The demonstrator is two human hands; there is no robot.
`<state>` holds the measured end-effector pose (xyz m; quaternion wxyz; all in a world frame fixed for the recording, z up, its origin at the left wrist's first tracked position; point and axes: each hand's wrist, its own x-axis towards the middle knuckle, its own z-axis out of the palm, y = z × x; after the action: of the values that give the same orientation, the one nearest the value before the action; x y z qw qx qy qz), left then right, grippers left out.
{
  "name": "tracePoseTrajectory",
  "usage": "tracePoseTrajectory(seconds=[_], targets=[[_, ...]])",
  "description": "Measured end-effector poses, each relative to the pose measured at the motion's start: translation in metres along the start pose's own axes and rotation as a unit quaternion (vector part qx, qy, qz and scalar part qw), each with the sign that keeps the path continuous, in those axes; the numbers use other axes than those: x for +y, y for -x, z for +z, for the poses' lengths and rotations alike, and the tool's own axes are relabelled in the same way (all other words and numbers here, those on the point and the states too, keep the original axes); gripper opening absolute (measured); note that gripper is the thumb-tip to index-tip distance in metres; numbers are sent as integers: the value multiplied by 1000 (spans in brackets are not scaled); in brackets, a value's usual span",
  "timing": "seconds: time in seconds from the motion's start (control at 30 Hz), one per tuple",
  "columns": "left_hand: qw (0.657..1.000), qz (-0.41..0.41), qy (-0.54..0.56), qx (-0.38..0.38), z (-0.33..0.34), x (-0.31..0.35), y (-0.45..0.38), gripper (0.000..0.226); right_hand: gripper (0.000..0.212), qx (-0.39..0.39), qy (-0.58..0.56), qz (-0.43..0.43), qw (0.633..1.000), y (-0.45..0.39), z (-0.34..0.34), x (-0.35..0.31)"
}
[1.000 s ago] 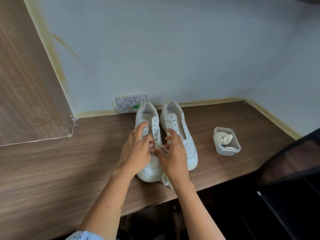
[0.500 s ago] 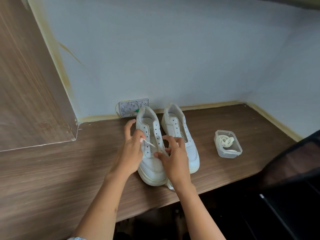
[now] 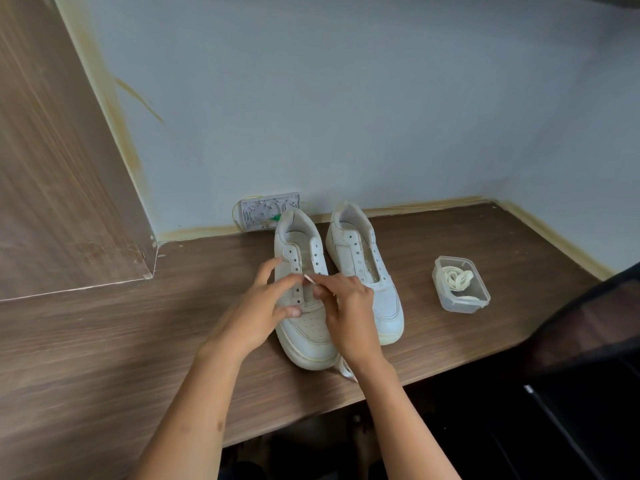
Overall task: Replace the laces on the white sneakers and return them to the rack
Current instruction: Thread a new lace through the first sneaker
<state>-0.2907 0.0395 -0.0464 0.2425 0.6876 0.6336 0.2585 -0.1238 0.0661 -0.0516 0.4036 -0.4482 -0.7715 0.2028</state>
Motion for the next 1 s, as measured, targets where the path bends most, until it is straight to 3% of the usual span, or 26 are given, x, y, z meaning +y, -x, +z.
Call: tracePoseTrajectory(seconds=[0.13, 0.3, 0.4, 0.6, 1.0], targets=[[1000, -9, 10, -5, -1, 3, 1, 35, 14, 10, -14, -5, 1000, -1, -4, 1], [999, 5, 42, 17, -3, 0, 3, 30, 5, 15, 128, -34, 991, 1, 6, -1], [998, 15, 50, 24, -3, -2, 4, 28, 8, 18, 156, -25, 987, 1, 14, -5], [998, 13, 58, 28, -3, 2, 6, 26, 15, -22, 97, 98, 990, -5, 10, -7], [991, 29, 107, 69, 0, -3, 4, 37, 12, -127, 98, 164, 973, -17, 5, -14]])
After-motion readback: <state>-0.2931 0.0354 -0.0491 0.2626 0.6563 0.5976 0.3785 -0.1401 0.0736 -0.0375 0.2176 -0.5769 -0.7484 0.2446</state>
